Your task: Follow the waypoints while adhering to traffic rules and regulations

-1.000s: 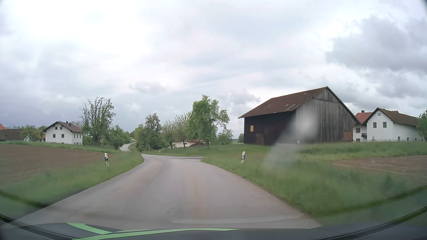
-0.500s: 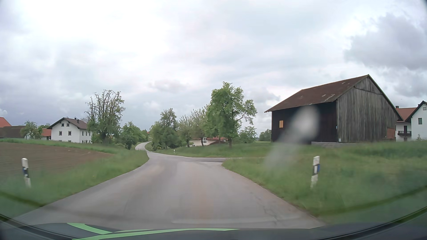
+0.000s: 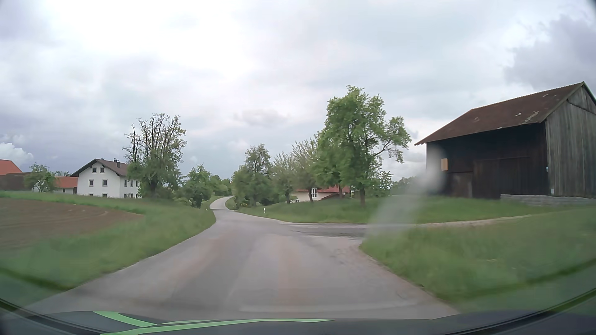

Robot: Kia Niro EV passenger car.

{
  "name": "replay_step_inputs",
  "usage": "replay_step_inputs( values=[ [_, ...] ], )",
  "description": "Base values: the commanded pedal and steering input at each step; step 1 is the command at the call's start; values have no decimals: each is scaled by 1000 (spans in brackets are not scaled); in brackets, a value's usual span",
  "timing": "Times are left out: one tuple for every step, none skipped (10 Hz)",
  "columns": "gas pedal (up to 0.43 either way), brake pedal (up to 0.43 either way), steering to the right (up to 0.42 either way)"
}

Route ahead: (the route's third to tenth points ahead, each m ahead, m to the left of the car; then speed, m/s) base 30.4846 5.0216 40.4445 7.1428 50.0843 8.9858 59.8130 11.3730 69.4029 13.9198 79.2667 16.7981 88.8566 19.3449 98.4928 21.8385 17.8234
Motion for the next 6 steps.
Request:
replay_step_inputs(
  values=[
    [378, 0, -44],
    [378, 0, -43],
    [378, 0, -42],
    [378, 0, -40],
    [378, 0, -39],
    [370, 0, -39]
  ],
)
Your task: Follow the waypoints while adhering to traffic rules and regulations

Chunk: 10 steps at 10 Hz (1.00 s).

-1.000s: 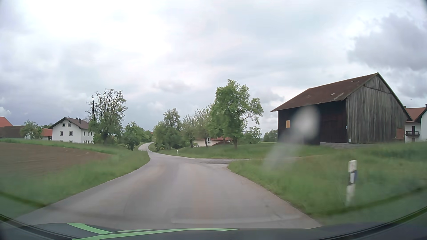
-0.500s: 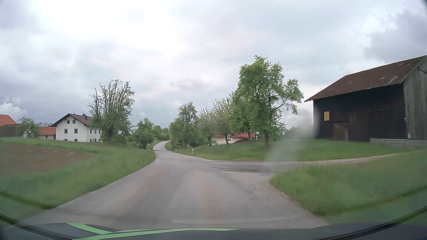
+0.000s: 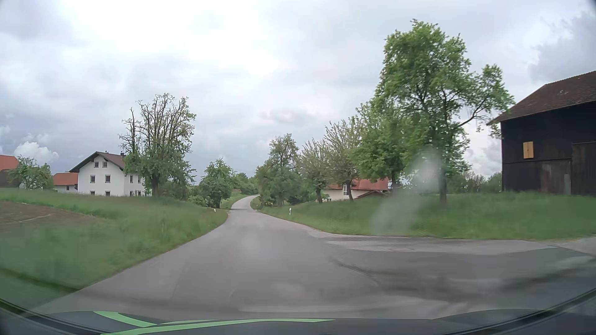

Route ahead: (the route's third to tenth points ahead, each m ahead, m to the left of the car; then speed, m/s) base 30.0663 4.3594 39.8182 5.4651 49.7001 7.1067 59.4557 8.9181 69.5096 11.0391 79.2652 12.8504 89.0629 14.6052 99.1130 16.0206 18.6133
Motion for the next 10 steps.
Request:
replay_step_inputs(
  values=[
    [370, 0, -39],
    [370, 0, -38],
    [350, 0, -36],
    [350, 0, -33],
    [350, 0, -31],
    [350, 0, -31],
    [350, 0, -30],
    [350, 0, -29],
    [350, 0, -29],
    [350, 0, -28]
  ],
)
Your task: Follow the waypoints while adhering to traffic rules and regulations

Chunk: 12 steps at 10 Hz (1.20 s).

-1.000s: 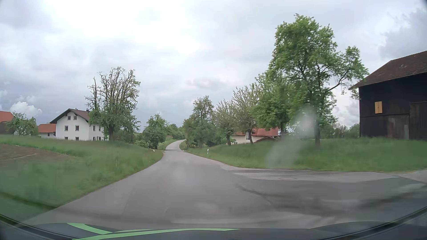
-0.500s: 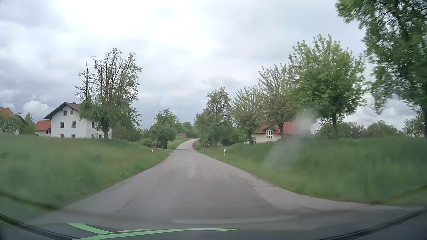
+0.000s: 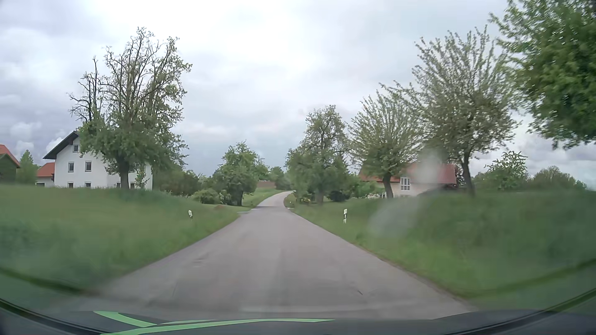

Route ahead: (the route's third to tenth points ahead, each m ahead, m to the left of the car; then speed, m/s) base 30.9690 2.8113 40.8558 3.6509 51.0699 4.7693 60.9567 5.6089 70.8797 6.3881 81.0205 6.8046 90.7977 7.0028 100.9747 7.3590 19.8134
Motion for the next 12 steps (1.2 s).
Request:
replay_step_inputs(
  values=[
    [350, 0, -26],
    [350, 0, -21],
    [339, 0, -16],
    [339, 0, -14],
    [331, 0, -13],
    [331, 0, -12],
    [331, 0, -12],
    [311, 0, -12],
    [311, 0, -12],
    [311, 0, -11],
    [299, 0, -9],
    [280, 0, -5]
  ],
)
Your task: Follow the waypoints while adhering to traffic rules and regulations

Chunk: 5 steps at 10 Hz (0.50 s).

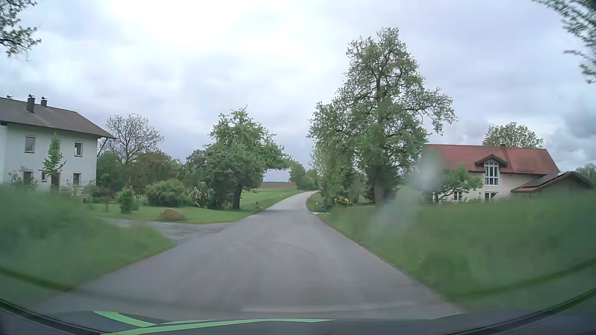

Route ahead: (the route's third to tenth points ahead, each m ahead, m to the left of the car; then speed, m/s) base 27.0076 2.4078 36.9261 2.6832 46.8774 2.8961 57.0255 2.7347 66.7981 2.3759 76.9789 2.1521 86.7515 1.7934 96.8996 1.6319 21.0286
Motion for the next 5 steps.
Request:
replay_step_inputs(
  values=[
    [260, 0, -5],
    [260, 0, -5],
    [260, 0, -5],
    [240, 0, -5],
    [240, 0, -5]
  ],
)
